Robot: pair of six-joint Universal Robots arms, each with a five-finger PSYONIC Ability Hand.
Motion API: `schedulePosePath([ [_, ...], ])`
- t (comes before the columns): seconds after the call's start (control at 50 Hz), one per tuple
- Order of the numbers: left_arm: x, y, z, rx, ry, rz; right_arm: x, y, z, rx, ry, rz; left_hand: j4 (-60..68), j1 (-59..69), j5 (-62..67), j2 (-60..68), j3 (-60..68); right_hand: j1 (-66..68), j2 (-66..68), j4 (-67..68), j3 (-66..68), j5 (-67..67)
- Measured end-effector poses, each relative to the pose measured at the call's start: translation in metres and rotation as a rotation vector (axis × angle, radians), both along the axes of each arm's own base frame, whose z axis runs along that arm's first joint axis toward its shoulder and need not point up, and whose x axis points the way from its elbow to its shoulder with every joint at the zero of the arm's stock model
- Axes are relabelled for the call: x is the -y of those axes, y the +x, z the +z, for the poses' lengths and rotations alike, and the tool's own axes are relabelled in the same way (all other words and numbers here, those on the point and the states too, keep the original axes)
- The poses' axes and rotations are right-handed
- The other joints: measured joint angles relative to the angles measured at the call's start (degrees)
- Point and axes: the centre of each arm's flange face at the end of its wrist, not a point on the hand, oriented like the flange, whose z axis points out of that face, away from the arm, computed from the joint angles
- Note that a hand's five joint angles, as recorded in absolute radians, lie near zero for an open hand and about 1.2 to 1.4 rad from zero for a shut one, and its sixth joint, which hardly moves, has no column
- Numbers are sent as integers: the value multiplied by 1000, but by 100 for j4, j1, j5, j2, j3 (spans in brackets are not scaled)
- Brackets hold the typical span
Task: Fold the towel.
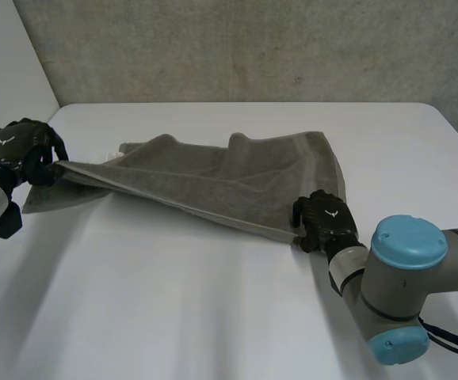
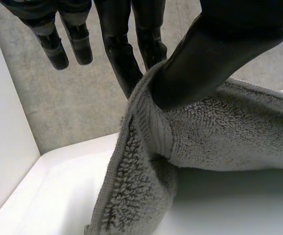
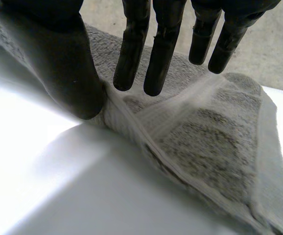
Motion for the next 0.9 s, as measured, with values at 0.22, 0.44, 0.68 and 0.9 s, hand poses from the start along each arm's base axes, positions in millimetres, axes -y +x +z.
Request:
schedulePosePath([
  [0.22,-1,0,-4,0,16,0,5,-19,-3,-38,87,-24,0,0,0,0,0,2208,2144,0,0,2236],
  [0.44,-6,-3,-8,2,38,-11,19,-42,25,-8,93,42,0,0,0,0,0,2219,2158,0,0,2308],
  [0.68,-39,-21,-18,11,151,-93,38,-112,114,-74,-24,51,0,0,0,24,0,2221,2172,0,0,2309],
  [0.9,-86,-28,-10,63,236,-176,14,-134,151,-144,-9,119,0,0,0,35,0,2223,2177,0,0,2316],
])
